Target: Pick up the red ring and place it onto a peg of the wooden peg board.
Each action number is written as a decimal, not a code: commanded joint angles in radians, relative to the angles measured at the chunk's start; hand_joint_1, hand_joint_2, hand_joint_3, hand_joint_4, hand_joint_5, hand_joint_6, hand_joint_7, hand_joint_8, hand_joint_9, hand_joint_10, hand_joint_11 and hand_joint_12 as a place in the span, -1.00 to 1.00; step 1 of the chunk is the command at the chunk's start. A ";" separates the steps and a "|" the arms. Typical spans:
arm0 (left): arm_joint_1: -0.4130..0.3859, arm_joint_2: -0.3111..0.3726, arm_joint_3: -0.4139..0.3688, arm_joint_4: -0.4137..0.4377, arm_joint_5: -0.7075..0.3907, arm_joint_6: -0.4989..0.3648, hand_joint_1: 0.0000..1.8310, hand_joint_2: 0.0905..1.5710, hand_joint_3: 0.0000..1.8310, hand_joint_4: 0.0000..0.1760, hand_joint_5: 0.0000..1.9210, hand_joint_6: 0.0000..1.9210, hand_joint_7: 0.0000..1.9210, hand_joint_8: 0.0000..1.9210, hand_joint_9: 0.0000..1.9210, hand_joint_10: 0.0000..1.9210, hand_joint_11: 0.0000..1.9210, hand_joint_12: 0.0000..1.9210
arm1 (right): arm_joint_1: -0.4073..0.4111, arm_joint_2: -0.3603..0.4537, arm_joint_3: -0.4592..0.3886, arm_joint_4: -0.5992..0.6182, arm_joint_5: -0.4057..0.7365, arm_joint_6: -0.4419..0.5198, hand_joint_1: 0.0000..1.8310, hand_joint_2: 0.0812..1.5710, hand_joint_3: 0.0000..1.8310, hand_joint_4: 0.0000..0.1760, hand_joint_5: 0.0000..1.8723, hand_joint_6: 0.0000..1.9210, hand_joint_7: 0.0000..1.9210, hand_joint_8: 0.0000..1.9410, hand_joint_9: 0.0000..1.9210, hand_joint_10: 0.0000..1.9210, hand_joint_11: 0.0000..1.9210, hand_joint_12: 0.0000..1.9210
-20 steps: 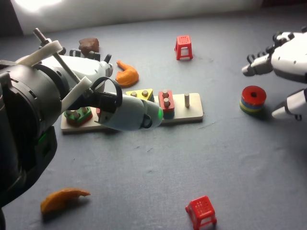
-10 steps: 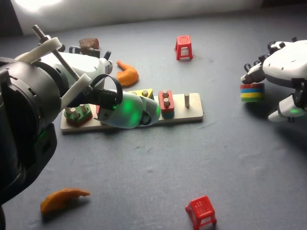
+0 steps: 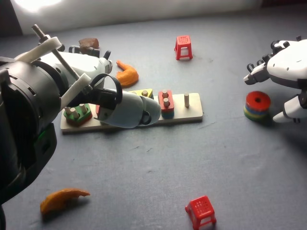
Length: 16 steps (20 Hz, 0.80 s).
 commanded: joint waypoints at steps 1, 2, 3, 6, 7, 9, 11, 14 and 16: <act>-0.012 0.003 0.004 0.089 0.002 0.000 -1.00 0.30 -0.99 -1.00 -0.99 -1.00 -1.00 -1.00 -1.00 -1.00 -1.00 -1.00 | 0.012 0.009 -0.004 -0.020 0.072 -0.004 0.14 0.16 -1.00 -1.00 -0.51 -0.99 -0.43 -0.99 -0.51 -0.87 -1.00 0.33; -0.012 0.003 0.004 0.089 0.002 0.000 -1.00 0.30 -0.99 -1.00 -0.99 -1.00 -1.00 -1.00 -1.00 -1.00 -1.00 -1.00 | 0.011 0.011 -0.005 -0.020 0.072 -0.004 0.15 0.17 -1.00 -1.00 -0.51 -0.99 -0.43 -1.00 -0.52 -0.87 -1.00 0.32; -0.012 0.003 0.004 0.089 0.002 0.000 -1.00 0.29 -1.00 -1.00 -1.00 -1.00 -1.00 -1.00 -1.00 -1.00 -1.00 -1.00 | 0.010 0.012 -0.005 -0.020 0.073 -0.004 0.14 0.18 -1.00 -1.00 -0.52 -0.99 -0.43 -1.00 -0.52 -0.88 -1.00 0.31; -0.013 0.003 0.005 0.089 0.002 0.000 -1.00 0.29 -1.00 -1.00 -0.97 -0.99 -1.00 -1.00 -1.00 -1.00 -0.99 -1.00 | 0.009 0.007 -0.004 -0.020 0.078 -0.004 0.13 0.17 -1.00 -1.00 -0.51 -0.99 -0.43 -1.00 -0.51 -0.88 -1.00 0.30; -0.013 0.003 0.005 0.089 0.002 0.000 -1.00 0.29 -1.00 -1.00 -0.98 -1.00 -1.00 -1.00 -1.00 -1.00 -0.99 -1.00 | 0.009 -0.001 0.002 -0.020 0.078 -0.005 0.13 0.17 -1.00 -1.00 -0.51 -0.99 -0.43 -1.00 -0.51 -0.88 -1.00 0.31; -0.013 0.003 0.005 0.089 0.002 0.000 -1.00 0.29 -1.00 -1.00 -0.99 -1.00 -1.00 -1.00 -1.00 -1.00 -0.99 -1.00 | 0.009 -0.023 0.022 -0.020 0.078 -0.005 0.15 0.16 -1.00 -1.00 -0.51 -0.99 -0.43 -1.00 -0.52 -0.88 -1.00 0.31; -0.012 0.003 0.005 0.089 0.002 0.000 -1.00 0.30 -1.00 -1.00 -0.98 -1.00 -1.00 -1.00 -1.00 -1.00 -0.98 -0.99 | 0.008 -0.039 0.035 -0.020 0.078 -0.004 0.17 0.17 -1.00 -1.00 -0.50 -0.99 -0.42 -0.99 -0.51 -0.88 -1.00 0.33; -0.012 0.003 0.006 0.089 0.002 0.000 -1.00 0.30 -1.00 -1.00 -1.00 -1.00 -1.00 -1.00 -1.00 -1.00 -0.99 -1.00 | 0.000 -0.057 0.051 -0.020 0.078 -0.003 0.19 0.17 -1.00 -1.00 -0.51 -1.00 -0.41 -0.99 -0.49 -0.87 -1.00 0.37; -0.012 0.003 0.006 0.089 0.002 0.000 -1.00 0.30 -1.00 -1.00 -0.98 -0.99 -1.00 -1.00 -1.00 -1.00 -1.00 -1.00 | -0.001 -0.063 0.054 -0.020 0.078 -0.003 0.18 0.18 -1.00 -1.00 -0.50 -0.99 -0.41 -0.99 -0.48 -0.86 -1.00 0.36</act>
